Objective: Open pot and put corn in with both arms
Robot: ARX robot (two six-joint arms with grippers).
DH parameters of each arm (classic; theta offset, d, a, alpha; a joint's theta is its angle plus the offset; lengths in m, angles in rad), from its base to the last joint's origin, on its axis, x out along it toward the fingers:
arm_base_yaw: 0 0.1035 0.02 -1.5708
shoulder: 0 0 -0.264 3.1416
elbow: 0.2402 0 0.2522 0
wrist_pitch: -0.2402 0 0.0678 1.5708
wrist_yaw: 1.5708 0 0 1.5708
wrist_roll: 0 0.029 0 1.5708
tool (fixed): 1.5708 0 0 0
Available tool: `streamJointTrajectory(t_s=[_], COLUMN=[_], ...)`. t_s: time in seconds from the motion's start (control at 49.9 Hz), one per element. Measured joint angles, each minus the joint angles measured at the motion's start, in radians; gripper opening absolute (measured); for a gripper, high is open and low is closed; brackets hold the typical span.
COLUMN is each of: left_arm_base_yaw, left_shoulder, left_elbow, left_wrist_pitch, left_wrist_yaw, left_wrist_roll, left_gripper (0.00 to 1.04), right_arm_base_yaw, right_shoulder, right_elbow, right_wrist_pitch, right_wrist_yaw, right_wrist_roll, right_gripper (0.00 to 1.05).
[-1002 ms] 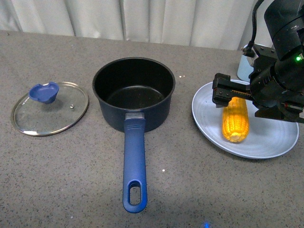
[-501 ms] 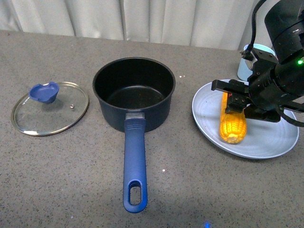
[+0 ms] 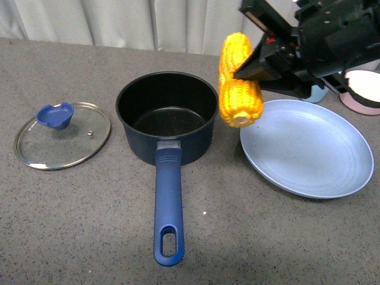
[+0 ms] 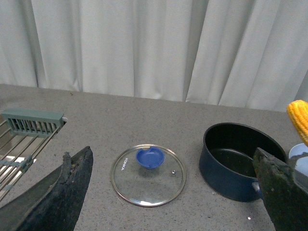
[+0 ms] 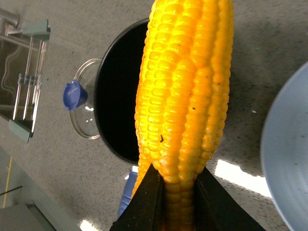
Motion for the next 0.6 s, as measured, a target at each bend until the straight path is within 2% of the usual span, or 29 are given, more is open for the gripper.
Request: streamJointTrajectory(t_s=[0.241, 0.321, 0.601], left_arm_base_yaw=[0.0, 0.0, 0.0], left_shoulder=[0.0, 0.0, 0.0], left_elbow=[0.0, 0.0, 0.0], left_wrist_pitch=[0.0, 0.0, 0.0], left_wrist_yaw=[0.0, 0.0, 0.0], left_wrist_roll=[0.0, 0.0, 0.0], left_gripper=[0.98, 0.98, 0.98], right_arm_base_yaw=[0.101, 0.108, 0.105], right_shoulder=[0.137, 0.192, 0.272], right_elbow=[0.175, 0.224, 0.325], right_wrist_pitch=[-0.048, -0.066, -0.107], right_wrist_yaw=[0.003, 0.032, 0.04], right_wrist_roll=[0.006, -0.002, -0.002], right_gripper=[0.11, 0.11, 0.11])
